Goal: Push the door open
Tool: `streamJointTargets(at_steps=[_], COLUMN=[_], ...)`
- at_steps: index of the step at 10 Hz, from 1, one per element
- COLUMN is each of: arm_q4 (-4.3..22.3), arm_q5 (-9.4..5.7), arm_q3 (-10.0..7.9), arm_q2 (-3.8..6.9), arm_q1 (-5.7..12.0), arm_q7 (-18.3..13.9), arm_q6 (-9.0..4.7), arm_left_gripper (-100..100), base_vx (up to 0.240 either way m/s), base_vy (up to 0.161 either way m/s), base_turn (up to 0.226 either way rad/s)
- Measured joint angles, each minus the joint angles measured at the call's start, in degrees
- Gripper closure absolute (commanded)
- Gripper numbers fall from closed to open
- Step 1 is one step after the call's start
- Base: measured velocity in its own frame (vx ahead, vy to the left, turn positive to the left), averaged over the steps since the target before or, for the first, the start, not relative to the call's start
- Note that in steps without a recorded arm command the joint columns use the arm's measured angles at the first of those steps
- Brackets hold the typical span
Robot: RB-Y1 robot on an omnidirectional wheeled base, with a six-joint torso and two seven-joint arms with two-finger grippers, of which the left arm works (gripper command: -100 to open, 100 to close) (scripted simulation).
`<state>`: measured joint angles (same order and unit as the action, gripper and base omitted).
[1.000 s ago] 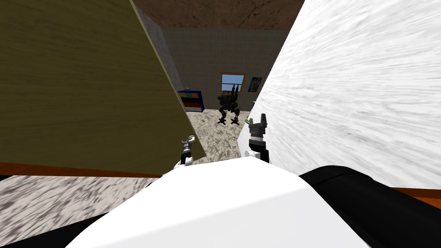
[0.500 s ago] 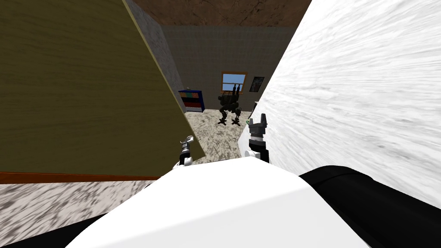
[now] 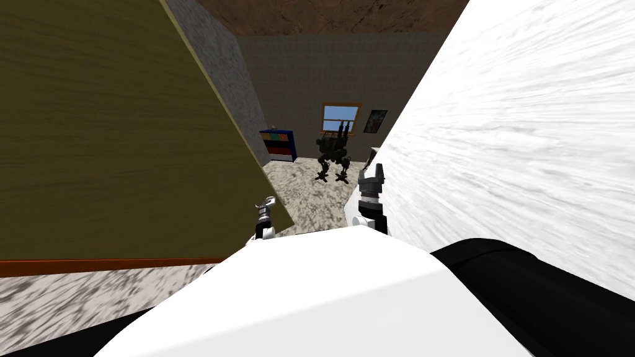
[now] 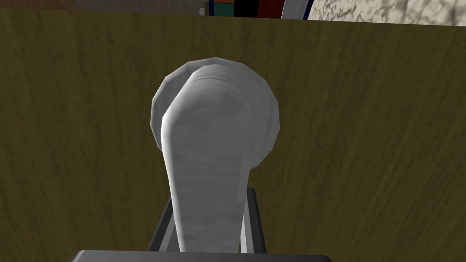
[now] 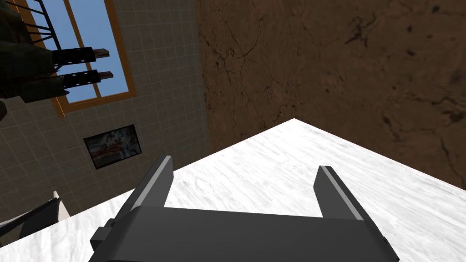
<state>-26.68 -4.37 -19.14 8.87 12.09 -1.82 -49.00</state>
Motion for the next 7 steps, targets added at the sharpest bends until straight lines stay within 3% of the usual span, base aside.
streamJointTargets(at_steps=[2,4,5,7], arm_q4=[0.26,2.83,1.24,1.09], arm_q5=[-0.48,-1.15,-1.29,-2.00], arm_q3=[-0.78,-1.82,-2.06,-3.22], arm_q2=[0.07,0.75,0.53,0.68], arm_q1=[-0.22,0.92,0.16,0.03], arm_q7=[0.39,0.65,0.83,1.42], arm_q6=[0.07,-1.06,-0.52,-0.08], arm_left_gripper=[100,100,100,100], base_vx=[0.158,0.149,0.175,0.226], base_vy=[-0.047,-0.007,-0.010,-0.043], base_turn=[0.042,0.027,0.030,0.057])
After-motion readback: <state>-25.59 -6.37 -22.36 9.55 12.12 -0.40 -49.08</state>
